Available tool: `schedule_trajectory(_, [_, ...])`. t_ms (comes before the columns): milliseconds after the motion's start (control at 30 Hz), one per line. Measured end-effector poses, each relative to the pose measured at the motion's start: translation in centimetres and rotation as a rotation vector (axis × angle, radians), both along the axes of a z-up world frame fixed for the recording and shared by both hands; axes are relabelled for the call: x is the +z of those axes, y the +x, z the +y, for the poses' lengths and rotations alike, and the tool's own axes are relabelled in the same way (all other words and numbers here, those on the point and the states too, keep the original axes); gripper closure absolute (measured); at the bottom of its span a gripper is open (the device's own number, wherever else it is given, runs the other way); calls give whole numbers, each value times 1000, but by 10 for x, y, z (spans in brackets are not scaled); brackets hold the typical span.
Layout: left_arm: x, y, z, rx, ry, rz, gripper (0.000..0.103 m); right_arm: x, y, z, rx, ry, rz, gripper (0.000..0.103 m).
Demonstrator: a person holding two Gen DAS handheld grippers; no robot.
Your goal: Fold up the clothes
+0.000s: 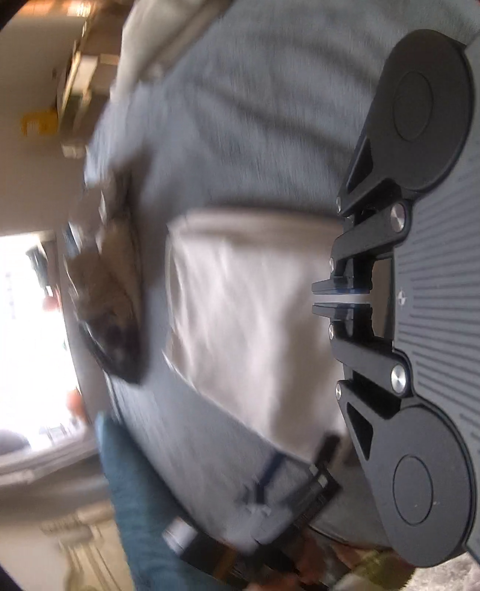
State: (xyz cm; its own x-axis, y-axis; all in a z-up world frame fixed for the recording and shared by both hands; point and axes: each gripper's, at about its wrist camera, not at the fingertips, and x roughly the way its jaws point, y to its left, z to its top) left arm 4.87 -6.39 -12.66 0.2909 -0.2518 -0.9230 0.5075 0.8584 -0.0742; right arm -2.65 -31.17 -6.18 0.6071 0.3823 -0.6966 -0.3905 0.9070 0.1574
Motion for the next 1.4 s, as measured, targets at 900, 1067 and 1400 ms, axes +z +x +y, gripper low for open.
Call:
schedule_trajectory(900, [-5,8,5,-4,6,14,0,-13,35,-25,-85,20,76,79])
schedule_trajectory(1067, [-5,10,6,-3,8,16,0,-13,39,-31,-83,75,92,88])
schedule_trajectory(1400, [-6,14,5,-5,3,20,0,-13,35,-37,-140,101,65,102])
